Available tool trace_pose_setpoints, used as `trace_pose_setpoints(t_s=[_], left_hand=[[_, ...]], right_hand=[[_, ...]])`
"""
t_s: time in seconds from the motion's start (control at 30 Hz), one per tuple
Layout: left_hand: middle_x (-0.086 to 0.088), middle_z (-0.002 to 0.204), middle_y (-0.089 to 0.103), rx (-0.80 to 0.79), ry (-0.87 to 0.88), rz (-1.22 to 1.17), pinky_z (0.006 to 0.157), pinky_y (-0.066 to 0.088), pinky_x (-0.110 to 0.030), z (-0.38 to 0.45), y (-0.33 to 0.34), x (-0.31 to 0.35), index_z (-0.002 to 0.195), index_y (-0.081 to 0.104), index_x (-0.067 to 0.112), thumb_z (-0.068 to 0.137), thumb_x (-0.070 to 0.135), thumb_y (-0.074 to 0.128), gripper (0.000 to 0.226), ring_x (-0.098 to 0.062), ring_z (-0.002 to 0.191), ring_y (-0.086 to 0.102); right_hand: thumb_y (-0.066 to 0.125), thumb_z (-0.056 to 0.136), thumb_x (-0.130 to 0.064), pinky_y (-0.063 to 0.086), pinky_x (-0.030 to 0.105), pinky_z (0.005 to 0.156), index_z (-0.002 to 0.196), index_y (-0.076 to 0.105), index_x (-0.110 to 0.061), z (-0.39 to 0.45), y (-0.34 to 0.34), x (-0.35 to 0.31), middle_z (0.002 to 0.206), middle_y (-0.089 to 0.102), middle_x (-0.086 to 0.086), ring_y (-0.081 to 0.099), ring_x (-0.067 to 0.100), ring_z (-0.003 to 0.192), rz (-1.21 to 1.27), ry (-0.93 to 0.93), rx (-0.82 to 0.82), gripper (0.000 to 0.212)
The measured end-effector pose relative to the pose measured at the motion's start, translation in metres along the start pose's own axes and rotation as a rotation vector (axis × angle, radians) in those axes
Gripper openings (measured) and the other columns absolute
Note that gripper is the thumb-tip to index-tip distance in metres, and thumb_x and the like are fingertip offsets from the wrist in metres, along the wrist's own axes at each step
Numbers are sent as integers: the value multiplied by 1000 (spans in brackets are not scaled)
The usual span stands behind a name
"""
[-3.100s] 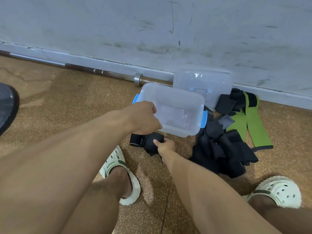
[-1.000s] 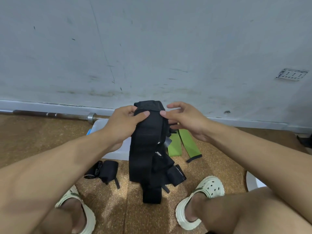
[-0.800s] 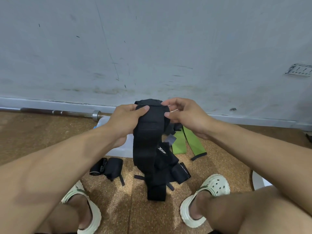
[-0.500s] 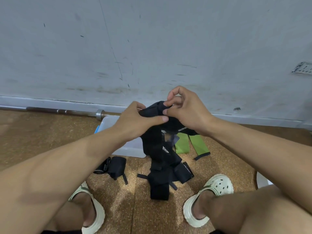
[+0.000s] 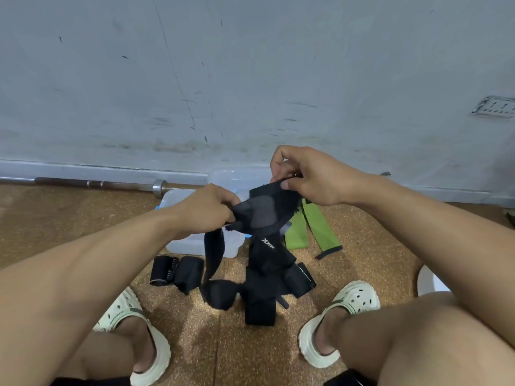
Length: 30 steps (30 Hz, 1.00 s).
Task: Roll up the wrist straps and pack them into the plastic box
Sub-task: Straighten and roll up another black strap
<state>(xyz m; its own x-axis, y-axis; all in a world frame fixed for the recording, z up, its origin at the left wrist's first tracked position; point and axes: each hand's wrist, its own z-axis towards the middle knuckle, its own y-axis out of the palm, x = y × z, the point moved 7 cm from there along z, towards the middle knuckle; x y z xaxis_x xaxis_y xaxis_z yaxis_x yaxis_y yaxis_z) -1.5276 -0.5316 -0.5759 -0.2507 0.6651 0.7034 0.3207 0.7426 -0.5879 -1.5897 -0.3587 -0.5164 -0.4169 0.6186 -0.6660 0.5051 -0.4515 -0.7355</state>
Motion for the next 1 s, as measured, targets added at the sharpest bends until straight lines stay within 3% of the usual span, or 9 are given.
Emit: trace_pose_setpoints(t_s=[0.1,0.17,0.23,0.3,0.43,0.6,0.7,0.8,1.0], left_hand=[[-5,91,77,-64,-19,-106,79,50,-26,4,2,-6,94,75,14,91,0,61,20,-20,90,71],[-3,91,78,-100,-32,-215,87,53,-33,5,5,-7,114,65,20,90,7,70,28,-24,94,73],[-1,92,78,-136,-11,-322,89,55,-37,7,8,-4,134,45,30,89,14,77,57,-21,94,74],[-1,91,77,-151,47,-329,90,58,-39,5,9,4,140,44,38,90,19,77,63,-18,92,74],[-4,89,73,-83,99,-217,85,63,-37,1,7,14,100,77,17,88,33,79,20,-18,84,73],[-7,93,74,22,142,-222,91,53,-33,1,6,20,84,73,10,93,33,73,25,-17,87,67],[-12,86,68,129,104,-522,85,51,-38,8,-2,12,78,64,11,99,22,66,23,-22,79,62],[-12,88,72,181,-4,-775,73,59,-30,9,-4,4,83,57,11,104,16,58,21,-22,78,72],[-18,123,71,-26,-237,-1226,92,57,-40,6,11,3,121,68,-1,105,27,52,36,-30,105,72]], right_hand=[[55,96,8,46,14,71,93,55,-29,3,-3,7,85,71,-14,65,-3,81,-5,21,43,36],[53,96,8,43,11,68,93,55,-31,3,-5,7,89,69,-12,62,-4,79,-12,17,70,39],[51,97,8,45,13,68,93,55,-30,3,-4,4,92,68,-11,62,-3,80,-25,-4,70,38],[51,98,7,50,23,71,94,56,-29,3,-3,1,96,68,-8,65,4,90,-43,-30,73,36],[51,94,10,53,40,88,94,60,-24,5,0,-4,100,69,-5,63,15,105,-61,-102,97,35],[73,93,-16,44,20,91,104,65,-22,7,-3,-9,107,67,-10,56,9,106,-71,-169,289,15],[79,88,-42,46,21,75,95,62,-21,8,-11,8,95,67,-5,61,10,87,26,53,361,27],[78,82,-57,52,31,75,97,66,-19,6,9,26,94,71,2,67,16,84,90,266,155,42],[83,85,-30,43,17,62,99,67,-24,9,30,13,76,68,-2,57,2,60,143,140,132,22]])
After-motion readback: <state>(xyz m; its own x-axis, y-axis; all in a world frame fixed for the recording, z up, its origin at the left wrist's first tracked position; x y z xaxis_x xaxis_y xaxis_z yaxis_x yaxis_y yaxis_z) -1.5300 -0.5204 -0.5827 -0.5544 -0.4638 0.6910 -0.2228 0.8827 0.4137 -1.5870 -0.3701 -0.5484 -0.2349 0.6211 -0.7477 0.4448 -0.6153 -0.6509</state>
